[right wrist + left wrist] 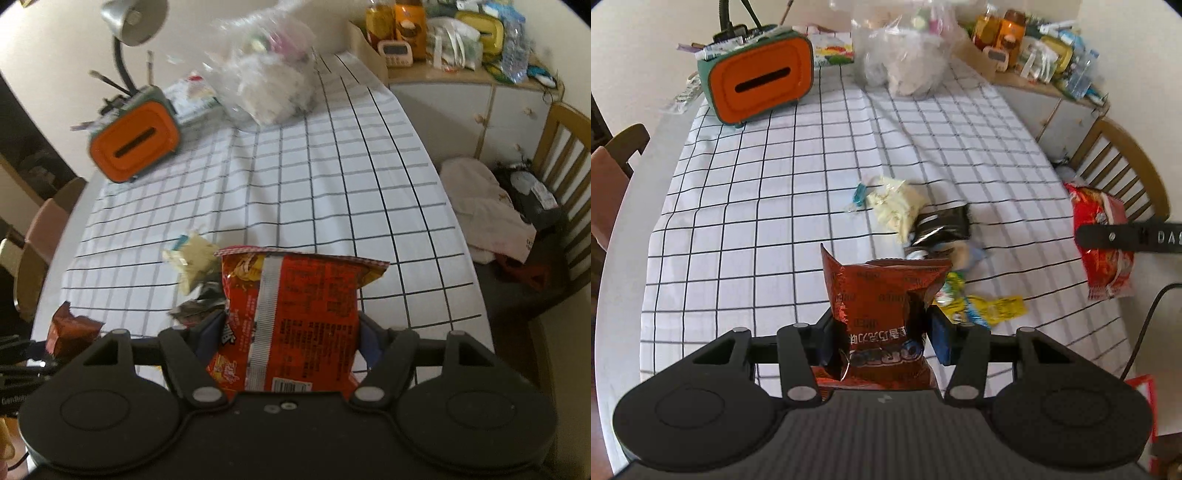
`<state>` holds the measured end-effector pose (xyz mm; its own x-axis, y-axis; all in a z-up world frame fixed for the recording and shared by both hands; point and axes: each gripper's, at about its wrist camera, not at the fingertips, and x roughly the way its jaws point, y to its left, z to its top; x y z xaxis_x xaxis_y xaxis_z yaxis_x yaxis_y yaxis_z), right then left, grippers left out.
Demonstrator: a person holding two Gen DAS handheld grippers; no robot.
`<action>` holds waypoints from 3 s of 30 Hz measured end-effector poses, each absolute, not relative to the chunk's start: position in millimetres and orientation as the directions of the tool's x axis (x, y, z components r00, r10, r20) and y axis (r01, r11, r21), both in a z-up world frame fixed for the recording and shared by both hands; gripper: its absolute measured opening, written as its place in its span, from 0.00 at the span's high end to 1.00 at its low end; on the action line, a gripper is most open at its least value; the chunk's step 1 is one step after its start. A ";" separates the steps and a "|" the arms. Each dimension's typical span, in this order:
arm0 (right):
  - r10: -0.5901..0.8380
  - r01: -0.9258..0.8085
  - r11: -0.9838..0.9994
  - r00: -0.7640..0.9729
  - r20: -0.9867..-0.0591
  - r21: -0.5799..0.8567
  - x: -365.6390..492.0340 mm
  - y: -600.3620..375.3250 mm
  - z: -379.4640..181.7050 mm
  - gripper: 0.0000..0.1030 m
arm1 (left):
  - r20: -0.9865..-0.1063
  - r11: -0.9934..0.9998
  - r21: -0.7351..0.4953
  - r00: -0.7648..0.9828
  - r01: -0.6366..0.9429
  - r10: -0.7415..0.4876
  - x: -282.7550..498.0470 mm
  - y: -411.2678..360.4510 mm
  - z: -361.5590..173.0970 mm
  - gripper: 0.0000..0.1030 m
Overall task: Organize snacks
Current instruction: 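Carry the Oreo bag and red chip bag over the white box, then open both tools to release the Oreo and chip bags into the box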
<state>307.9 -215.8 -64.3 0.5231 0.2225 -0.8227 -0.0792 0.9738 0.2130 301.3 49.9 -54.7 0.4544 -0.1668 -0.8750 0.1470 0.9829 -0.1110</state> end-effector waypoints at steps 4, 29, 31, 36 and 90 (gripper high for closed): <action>0.252 -0.125 0.968 0.530 -0.810 0.220 285.1 -218.3 -43.9 0.30 | -0.868 0.983 -0.134 0.464 0.129 -0.179 281.6 44.6 -34.0 0.52; 0.312 -0.296 0.935 0.430 -0.847 0.194 151.1 -233.3 -36.1 0.30 | -0.917 0.966 -0.257 0.310 0.025 -0.252 153.1 -31.5 -37.3 0.52; 0.315 -0.304 0.932 0.411 -0.855 0.198 144.0 -233.1 -43.1 0.30 | -0.924 0.967 -0.253 0.291 0.023 -0.248 146.0 -37.1 -45.7 0.52; 0.325 -0.327 0.923 0.377 -0.867 0.204 127.8 -229.8 -56.9 0.30 | -0.945 0.973 -0.230 0.232 0.034 -0.232 126.8 -51.9 -68.4 0.52; 0.220 -0.552 0.832 0.244 -0.944 0.051 102.3 -185.5 -119.5 0.26 | -0.995 0.993 -0.100 0.034 -0.068 -0.098 158.1 -54.0 -139.9 0.37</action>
<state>102.3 -185.5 -119.5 0.2443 0.2200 -0.9444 -0.5524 0.8320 0.0509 158.1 -54.0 -139.9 0.0338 -0.0980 -0.9946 -0.0683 0.9926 -0.1001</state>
